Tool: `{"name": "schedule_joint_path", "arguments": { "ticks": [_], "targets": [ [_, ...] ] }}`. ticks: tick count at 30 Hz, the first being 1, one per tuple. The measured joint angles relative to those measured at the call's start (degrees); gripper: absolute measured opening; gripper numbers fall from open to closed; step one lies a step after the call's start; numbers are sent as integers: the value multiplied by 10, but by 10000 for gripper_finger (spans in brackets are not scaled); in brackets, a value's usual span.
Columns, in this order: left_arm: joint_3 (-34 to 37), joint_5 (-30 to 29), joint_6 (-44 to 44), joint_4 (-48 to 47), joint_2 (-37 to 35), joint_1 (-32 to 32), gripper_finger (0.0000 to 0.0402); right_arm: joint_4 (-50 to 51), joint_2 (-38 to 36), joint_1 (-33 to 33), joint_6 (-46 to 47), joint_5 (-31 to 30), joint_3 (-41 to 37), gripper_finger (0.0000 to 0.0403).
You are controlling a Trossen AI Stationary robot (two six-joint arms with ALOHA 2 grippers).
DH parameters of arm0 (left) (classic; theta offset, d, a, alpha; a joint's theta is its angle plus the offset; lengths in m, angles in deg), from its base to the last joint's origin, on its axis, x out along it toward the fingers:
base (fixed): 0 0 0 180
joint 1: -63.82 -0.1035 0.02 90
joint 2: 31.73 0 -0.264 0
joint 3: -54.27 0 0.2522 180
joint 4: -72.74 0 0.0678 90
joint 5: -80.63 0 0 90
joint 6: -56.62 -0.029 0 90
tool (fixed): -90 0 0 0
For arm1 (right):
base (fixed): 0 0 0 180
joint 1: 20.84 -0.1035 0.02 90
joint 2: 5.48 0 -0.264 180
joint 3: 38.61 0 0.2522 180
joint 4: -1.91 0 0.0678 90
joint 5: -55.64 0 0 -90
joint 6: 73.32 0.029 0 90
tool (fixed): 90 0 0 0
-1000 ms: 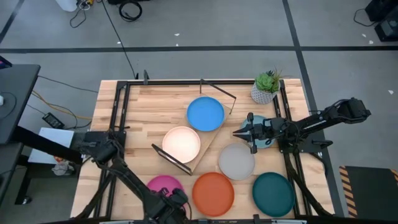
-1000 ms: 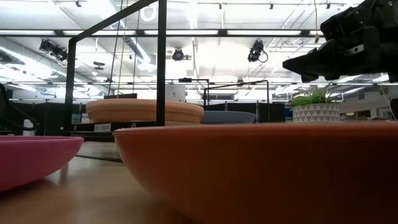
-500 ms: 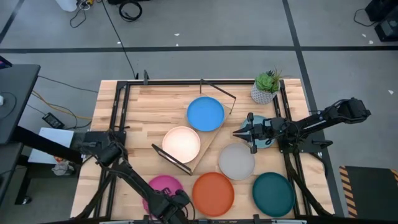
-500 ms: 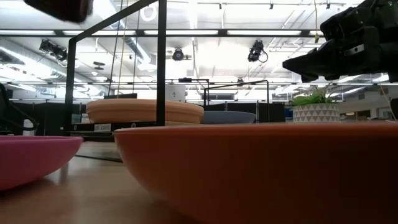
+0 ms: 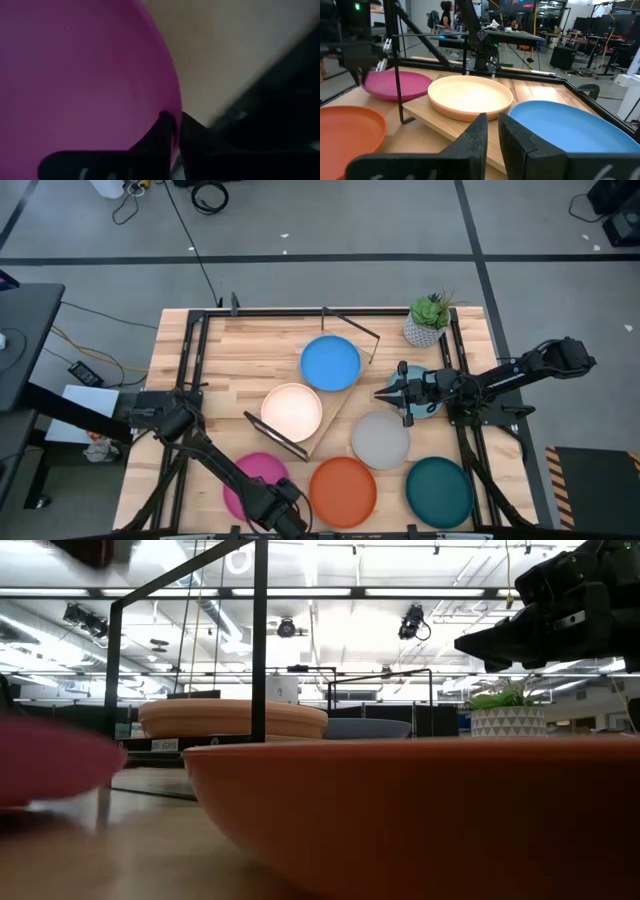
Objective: Place and stack plates onto a shelf
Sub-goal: Stack the pink plate on top of the blue plate on the shelf
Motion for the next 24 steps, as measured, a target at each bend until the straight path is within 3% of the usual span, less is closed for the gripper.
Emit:
{"name": "schedule_joint_path", "arguments": {
  "ticks": [8,14,18,24],
  "targets": [
    [-79,-27,5,21,-79,17,19,16,0,0,17,9,0,53],
    [-143,-107,-7,14,-122,38,19,26,0,0,27,15,0,53],
    [-190,-193,-120,16,-135,45,19,29,0,0,28,15,0,53],
    [-255,-350,-408,22,-140,42,18,31,0,0,44,16,0,53]
  ]
}}
